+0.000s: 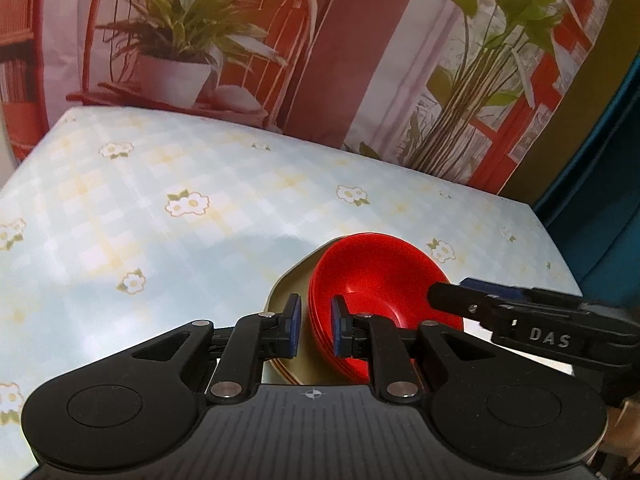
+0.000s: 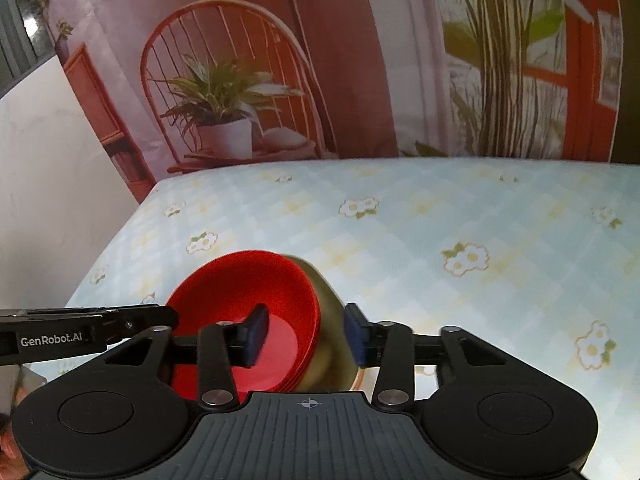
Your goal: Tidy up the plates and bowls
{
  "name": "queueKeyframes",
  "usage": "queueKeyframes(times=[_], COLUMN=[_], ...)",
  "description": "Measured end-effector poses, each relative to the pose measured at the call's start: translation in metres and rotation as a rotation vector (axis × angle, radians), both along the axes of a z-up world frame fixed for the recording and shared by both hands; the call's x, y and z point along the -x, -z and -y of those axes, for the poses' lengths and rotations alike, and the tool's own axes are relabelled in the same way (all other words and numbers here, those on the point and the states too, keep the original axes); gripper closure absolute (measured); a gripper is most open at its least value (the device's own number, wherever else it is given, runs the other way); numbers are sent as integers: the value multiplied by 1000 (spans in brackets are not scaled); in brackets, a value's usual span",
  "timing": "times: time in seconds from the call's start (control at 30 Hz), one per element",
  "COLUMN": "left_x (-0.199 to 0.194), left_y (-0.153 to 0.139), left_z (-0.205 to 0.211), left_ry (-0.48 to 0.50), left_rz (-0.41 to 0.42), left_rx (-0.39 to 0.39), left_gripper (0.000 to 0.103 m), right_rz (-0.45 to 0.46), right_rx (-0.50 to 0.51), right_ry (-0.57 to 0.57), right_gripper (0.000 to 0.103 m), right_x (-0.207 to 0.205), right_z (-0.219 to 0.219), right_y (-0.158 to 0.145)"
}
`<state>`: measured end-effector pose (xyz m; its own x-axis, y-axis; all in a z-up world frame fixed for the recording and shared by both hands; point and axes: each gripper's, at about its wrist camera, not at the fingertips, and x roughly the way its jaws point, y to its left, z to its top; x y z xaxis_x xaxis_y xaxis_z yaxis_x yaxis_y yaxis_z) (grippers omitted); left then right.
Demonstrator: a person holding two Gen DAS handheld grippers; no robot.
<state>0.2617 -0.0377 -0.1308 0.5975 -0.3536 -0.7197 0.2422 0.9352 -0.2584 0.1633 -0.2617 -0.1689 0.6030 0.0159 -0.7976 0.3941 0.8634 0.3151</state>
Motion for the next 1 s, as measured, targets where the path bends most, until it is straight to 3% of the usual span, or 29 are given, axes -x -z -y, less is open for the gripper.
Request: queueKeyframes(times=[0.13,0.3,0.33,0.57,0.67,0.87,1.0], left_x=[7,18,22,49,64,89,105], left_y=[-9,-24,-27,-51,-59,-74,-85], left_z=[0,-2,-3,-4,-4,-9,-12], left_ry=[0,-1,-1,-37,-59,-86,-114], left_rz=[39,92,105,202,245,279,306], left_rx=[-23,-51,-57,-105,-119,-99,-98], left_gripper=[68,60,55,26,13,0,0], right_rz=[20,48,53,104,129,155,176], right_rx=[29,58,62,100,102,117,134], right_ry=[6,19,22,51,61,69,76], right_gripper=[47,43,40,9,2,0,0], right_x=[7,18,20,42,52,74,88], right_z=[-2,-3,-3,-8,-10,-17,-24], right_y=[-11,-26,-30,-57,-69,-88,-103])
